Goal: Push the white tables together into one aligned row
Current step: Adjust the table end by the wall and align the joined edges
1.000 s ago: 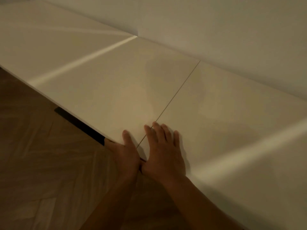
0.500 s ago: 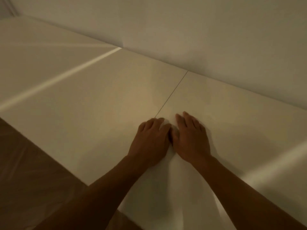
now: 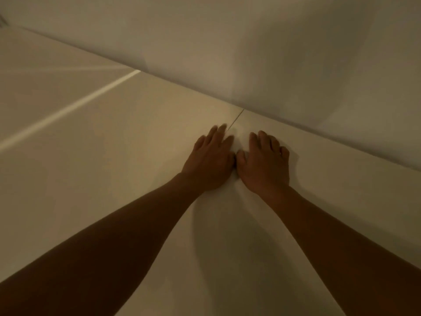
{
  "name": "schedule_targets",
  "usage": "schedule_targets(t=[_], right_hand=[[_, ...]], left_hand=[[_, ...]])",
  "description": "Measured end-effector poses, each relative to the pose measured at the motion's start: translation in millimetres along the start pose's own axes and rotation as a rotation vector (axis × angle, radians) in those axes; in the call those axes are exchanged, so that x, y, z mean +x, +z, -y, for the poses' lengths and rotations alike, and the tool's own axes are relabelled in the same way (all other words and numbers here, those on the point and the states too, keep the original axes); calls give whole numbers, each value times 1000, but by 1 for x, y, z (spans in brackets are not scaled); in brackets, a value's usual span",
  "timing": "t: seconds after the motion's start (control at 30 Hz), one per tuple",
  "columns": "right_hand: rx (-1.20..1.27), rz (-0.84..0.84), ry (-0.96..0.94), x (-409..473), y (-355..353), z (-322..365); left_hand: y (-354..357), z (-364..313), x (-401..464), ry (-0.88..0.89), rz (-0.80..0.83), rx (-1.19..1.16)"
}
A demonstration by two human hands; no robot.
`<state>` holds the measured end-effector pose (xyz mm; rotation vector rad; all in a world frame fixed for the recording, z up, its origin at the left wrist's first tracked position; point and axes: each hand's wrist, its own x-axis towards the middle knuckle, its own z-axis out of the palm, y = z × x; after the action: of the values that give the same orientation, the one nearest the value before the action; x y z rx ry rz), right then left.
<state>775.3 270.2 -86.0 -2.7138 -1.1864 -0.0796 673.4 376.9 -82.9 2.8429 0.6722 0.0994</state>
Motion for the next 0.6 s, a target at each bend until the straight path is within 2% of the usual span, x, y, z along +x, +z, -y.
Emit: schedule_targets(t=[0.23, 0.6], right_hand=[[29, 40, 94, 45, 6, -3], [35, 70, 208, 83, 15, 7]], left_hand=[[-6, 28, 49, -62, 83, 49], [-16, 71, 122, 158, 152, 136]])
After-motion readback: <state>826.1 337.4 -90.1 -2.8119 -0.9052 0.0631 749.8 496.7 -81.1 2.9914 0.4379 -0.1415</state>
